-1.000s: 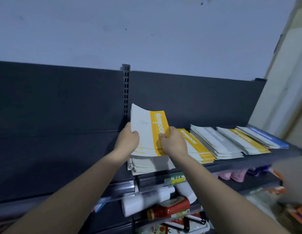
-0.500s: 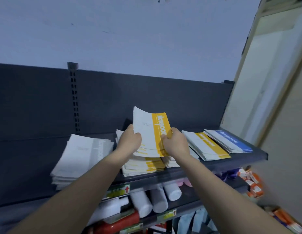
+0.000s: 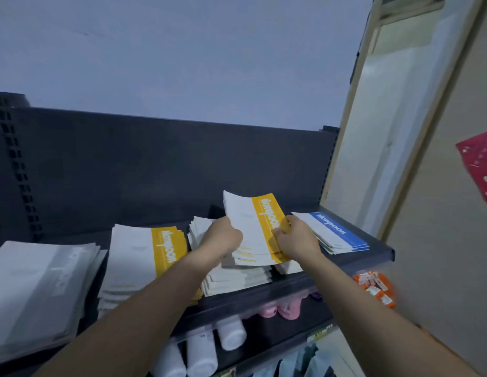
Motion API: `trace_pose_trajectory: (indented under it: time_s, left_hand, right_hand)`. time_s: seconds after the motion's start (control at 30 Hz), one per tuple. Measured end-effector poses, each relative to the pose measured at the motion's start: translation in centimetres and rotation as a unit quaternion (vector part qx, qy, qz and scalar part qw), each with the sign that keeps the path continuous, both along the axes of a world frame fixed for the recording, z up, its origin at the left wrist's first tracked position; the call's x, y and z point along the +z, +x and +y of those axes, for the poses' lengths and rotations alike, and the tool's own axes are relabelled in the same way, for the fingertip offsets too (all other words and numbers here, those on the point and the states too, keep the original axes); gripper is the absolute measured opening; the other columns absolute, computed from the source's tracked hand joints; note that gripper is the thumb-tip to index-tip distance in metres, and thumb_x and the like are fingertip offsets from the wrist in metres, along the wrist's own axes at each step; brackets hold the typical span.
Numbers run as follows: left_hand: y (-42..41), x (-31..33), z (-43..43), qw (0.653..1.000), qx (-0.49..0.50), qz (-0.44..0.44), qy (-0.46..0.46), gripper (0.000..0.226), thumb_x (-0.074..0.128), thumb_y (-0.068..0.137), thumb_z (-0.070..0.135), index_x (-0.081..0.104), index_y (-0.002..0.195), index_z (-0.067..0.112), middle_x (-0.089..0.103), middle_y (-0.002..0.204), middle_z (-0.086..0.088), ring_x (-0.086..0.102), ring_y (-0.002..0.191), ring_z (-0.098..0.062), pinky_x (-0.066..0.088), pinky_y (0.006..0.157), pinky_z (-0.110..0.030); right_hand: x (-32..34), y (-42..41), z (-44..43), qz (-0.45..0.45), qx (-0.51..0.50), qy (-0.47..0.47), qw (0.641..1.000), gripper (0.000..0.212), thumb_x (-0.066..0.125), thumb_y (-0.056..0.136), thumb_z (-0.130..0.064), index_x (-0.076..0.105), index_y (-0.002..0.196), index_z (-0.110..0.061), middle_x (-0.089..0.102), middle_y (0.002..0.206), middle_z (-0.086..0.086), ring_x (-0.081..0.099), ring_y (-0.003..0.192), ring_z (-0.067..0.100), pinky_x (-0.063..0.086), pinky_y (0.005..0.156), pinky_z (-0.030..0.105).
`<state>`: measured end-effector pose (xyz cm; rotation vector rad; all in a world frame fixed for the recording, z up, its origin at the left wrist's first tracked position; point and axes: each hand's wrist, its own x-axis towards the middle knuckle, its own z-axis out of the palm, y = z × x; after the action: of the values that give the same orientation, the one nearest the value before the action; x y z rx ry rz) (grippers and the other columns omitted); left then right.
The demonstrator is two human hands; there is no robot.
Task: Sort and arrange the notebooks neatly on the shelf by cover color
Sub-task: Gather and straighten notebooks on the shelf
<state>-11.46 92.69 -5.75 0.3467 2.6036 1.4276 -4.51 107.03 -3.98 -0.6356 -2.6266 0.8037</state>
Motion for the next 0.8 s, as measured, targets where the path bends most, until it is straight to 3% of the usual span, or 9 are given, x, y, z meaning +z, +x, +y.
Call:
trace_pose_trajectory:
  time_s: [0.17,0.33,0.4,0.47,0.63,0.73,0.8]
  left_hand:
    - [-1.3,-0.9,4.1,0.998,-0.051,0.010,-0.042,0.031,0.040,0.084,0.008,0.060,0.108,0.007,0.067,0.100,-0.009,0.050,0.064,-0.020,0.033,0.048,-0.023]
    - [-1.8,-1.6,7.6,0.993,-0.068,0.027,-0.096,0.030,0.043,0.088,0.015,0.060,0.112,0.007,0.068,0.105,-0.010,0.061,0.076,-0.022,0.047,0.060,-0.030]
    - [-1.9,-2.0,8.9,0.991,-0.062,0.026,-0.118,0.026,0.045,0.091,0.017,0.058,0.110,0.004,0.066,0.107,-0.009,0.065,0.093,-0.026,0.051,0.074,-0.034]
    - [-1.8,-2.2,10.0,0.985,-0.054,0.035,-0.162,0.020,0.047,0.095,0.020,0.053,0.106,0.005,0.062,0.104,-0.009,0.063,0.102,-0.028,0.049,0.080,-0.033]
    - [-1.7,-2.6,12.3,0.966,-0.010,0.072,-0.248,0.028,0.049,0.093,0.020,0.052,0.112,0.000,0.059,0.115,-0.013,0.058,0.105,-0.028,0.042,0.076,-0.029]
    - [-1.5,-2.8,12.9,0.950,0.005,0.087,-0.299,0.024,0.052,0.092,0.021,0.058,0.106,0.002,0.060,0.110,-0.011,0.060,0.103,-0.026,0.041,0.071,-0.026]
    - [-1.4,-2.9,13.2,0.943,0.012,0.084,-0.320,0.019,0.052,0.093,0.021,0.059,0.102,0.006,0.059,0.095,-0.006,0.061,0.101,-0.026,0.041,0.069,-0.026]
  right_hand:
    - [-1.0,-1.0,4.4,-0.022,-0.016,0.014,1.000,0.033,0.049,0.096,-0.026,0.051,0.124,-0.009,0.060,0.120,0.011,0.057,0.106,0.030,0.048,0.085,0.040]
    - [-2.6,-2.4,8.6,-0.042,-0.004,0.034,0.999,0.035,0.049,0.096,-0.030,0.050,0.127,-0.012,0.060,0.120,0.009,0.059,0.102,0.026,0.048,0.079,0.035]
    - [-3.1,-3.1,10.0,-0.058,0.009,0.044,0.997,0.034,0.049,0.097,-0.030,0.050,0.126,-0.012,0.059,0.120,0.009,0.058,0.102,0.025,0.047,0.077,0.034]
    - [-3.5,-3.7,11.3,-0.076,0.021,0.056,0.995,0.033,0.047,0.097,-0.031,0.050,0.125,-0.013,0.058,0.120,0.009,0.058,0.103,0.025,0.048,0.078,0.035]
    - [-4.7,-5.0,13.5,-0.117,0.072,0.101,0.985,0.036,0.043,0.098,-0.032,0.050,0.125,-0.010,0.053,0.124,0.013,0.056,0.110,0.030,0.046,0.087,0.037]
    - [-5.3,-5.5,14.4,-0.132,0.098,0.114,0.980,0.037,0.043,0.098,-0.033,0.053,0.124,-0.009,0.049,0.127,0.014,0.055,0.112,0.031,0.044,0.090,0.035]
    - [-5.6,-5.8,14.7,-0.140,0.112,0.114,0.977,0.038,0.044,0.098,-0.034,0.053,0.125,-0.009,0.047,0.128,0.014,0.055,0.112,0.031,0.044,0.091,0.035]
